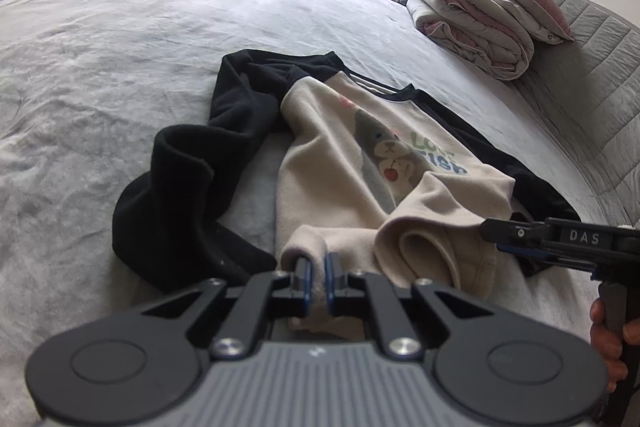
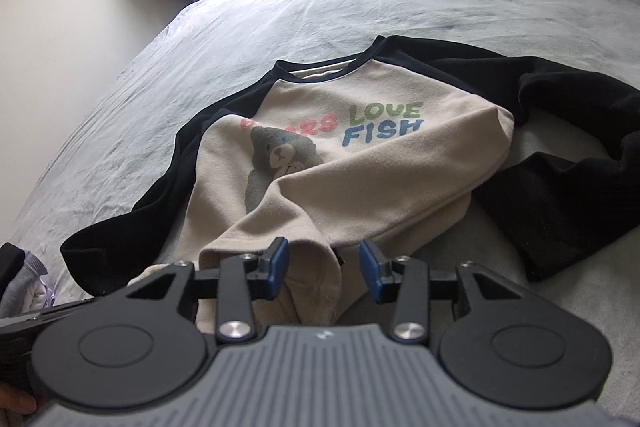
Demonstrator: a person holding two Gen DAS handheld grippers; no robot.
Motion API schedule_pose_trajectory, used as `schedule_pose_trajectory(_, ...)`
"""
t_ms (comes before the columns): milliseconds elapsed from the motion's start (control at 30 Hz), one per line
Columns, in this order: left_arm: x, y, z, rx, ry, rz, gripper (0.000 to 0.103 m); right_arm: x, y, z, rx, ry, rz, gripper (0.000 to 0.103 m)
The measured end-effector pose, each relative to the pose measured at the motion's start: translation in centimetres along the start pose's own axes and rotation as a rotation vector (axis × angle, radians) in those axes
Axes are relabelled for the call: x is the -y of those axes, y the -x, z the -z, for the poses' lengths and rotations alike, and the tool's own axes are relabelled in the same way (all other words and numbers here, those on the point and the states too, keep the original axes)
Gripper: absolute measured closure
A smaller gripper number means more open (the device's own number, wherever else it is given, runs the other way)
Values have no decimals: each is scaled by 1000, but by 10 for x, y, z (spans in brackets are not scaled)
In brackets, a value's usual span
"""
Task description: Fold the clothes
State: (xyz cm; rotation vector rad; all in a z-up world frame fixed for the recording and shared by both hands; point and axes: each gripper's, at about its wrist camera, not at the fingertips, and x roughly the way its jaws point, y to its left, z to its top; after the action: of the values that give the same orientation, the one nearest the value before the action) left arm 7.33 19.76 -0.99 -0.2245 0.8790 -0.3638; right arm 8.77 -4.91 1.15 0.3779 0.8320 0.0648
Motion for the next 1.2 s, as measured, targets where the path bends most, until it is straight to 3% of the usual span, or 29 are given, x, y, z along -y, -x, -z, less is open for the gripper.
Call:
schedule_pose_trajectory(400,0,0,-1,1,-7,-3,96,-3,-17,20,-40,26,38,60)
schedule_pose_trajectory(567,2,1,0,5,-20,-12,96,-5,-20,26,-35,93,89,89)
schedule_pose_trajectory(600,2,1,0,6,-23,-14,96,-5,-19,27,-30,104,97,91)
schedule_pose_trajectory(767,3,8,1,18,-32,4,96,-1,0,28,17,156,153,99)
schedule_pose_trajectory(967,1,30,12,60,-55,47,96,18,48,37,95,267,269,99)
schedule_pose_trajectory(1200,2,61,26,62,-42,91,99,55,93,54,156,296,373,100)
